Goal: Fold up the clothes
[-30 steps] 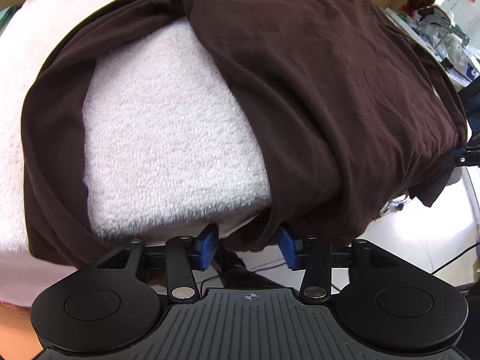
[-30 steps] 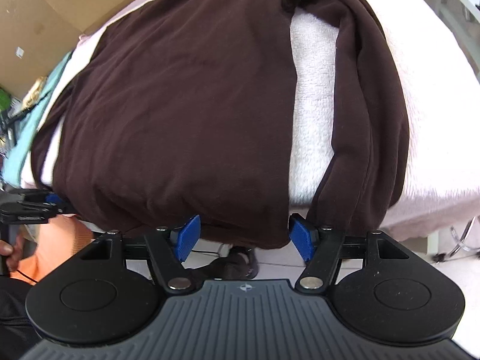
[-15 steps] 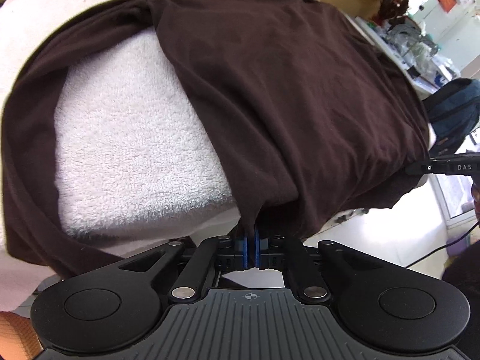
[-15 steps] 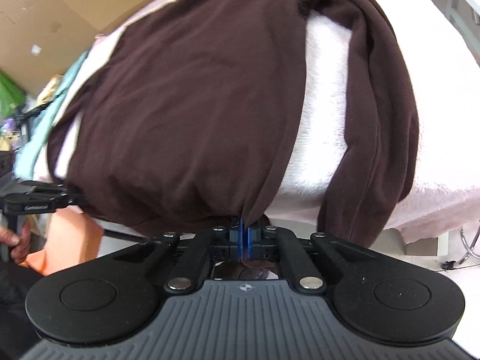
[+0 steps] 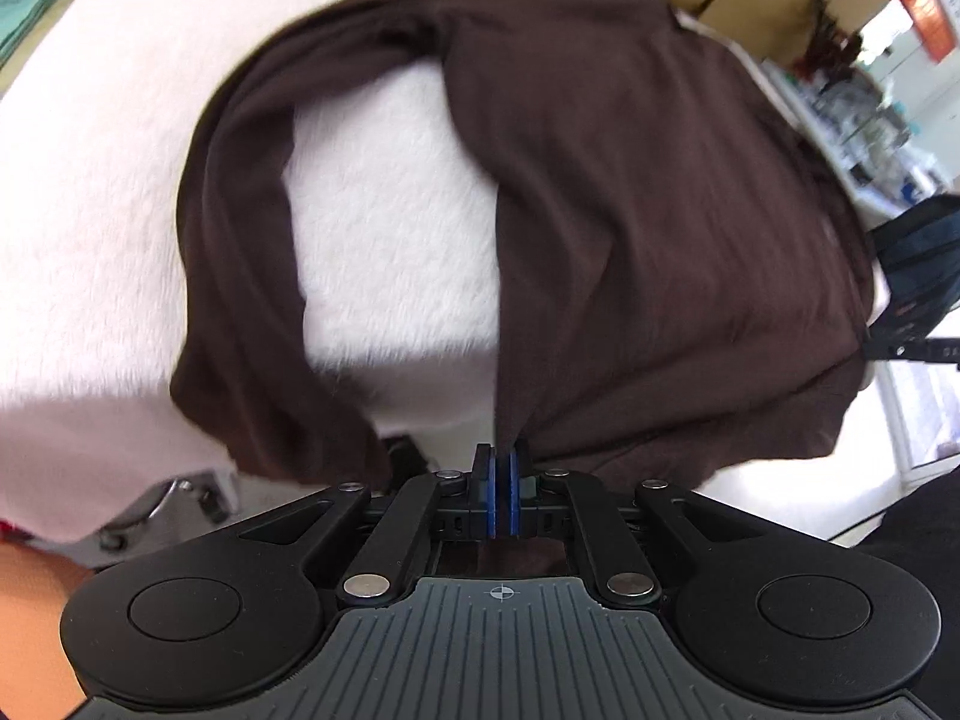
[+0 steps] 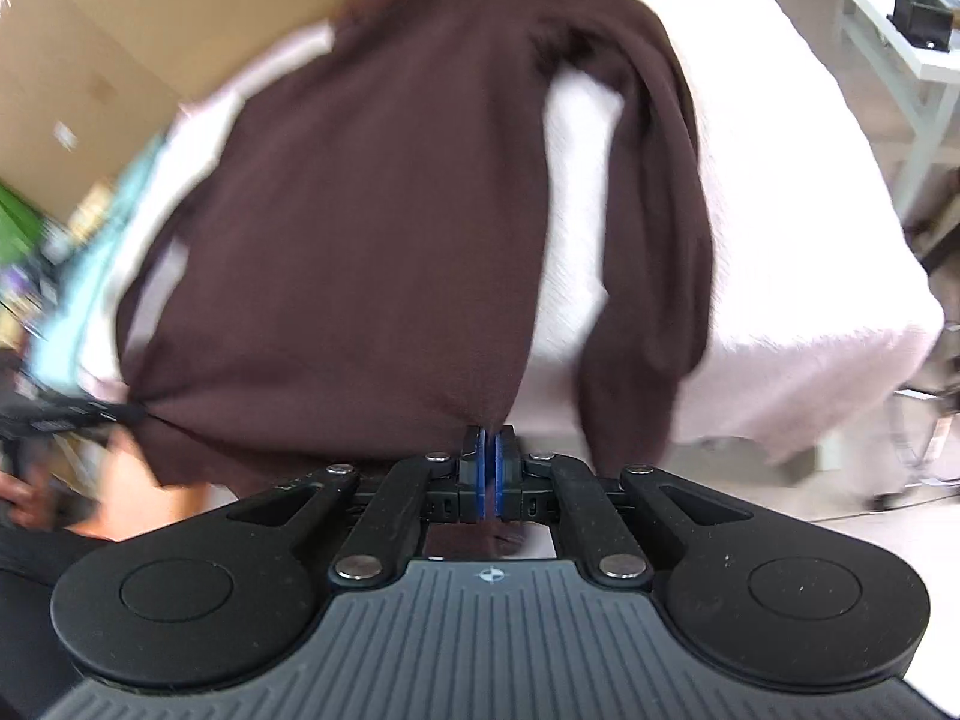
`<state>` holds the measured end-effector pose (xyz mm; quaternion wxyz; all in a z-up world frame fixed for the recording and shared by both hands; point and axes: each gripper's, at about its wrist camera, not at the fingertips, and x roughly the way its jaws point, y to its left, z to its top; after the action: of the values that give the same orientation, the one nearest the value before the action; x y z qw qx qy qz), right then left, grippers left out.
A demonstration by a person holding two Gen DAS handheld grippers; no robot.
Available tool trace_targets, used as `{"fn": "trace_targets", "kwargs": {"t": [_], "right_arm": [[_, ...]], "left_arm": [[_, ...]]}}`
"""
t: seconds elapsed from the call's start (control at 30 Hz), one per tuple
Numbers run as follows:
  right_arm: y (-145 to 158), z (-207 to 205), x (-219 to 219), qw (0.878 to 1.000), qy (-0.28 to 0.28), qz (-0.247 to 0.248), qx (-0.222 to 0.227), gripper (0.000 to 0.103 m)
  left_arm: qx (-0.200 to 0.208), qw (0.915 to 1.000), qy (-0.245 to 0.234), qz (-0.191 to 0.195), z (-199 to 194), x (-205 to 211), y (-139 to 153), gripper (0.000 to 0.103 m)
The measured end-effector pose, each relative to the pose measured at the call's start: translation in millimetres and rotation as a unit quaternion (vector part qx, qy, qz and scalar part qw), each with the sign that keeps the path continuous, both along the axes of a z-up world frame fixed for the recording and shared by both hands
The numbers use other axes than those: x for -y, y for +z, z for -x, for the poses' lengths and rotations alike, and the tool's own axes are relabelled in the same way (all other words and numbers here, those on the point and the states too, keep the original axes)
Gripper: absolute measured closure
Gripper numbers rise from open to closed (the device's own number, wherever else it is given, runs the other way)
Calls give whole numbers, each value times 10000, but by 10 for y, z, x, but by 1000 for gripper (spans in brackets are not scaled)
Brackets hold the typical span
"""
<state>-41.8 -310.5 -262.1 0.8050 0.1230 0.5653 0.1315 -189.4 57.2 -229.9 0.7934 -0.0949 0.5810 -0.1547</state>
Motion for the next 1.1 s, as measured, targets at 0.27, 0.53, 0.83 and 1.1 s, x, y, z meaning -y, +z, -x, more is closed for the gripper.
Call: {"fn": "trace_targets", "kwargs": {"t": [0.27, 0.53, 0.83, 1.1], "right_arm": [[43, 55, 123, 9985, -340, 434, -69, 97], [331, -308, -270, 9983, 6, -190, 543, 90], [500, -1237, -1227, 9905, 832, -612, 909, 75], [532, -2423, -2028, 9858, 1092, -781, 1008, 63]], "left_arm": [[-479, 9978, 49, -464, 76, -62, -62, 72], [733, 9967, 239, 261, -385, 79, 643, 44], [717, 9925, 566, -807, -1413, 232, 414, 35], [572, 9900, 760, -1037, -1910, -99, 247, 34]]}}
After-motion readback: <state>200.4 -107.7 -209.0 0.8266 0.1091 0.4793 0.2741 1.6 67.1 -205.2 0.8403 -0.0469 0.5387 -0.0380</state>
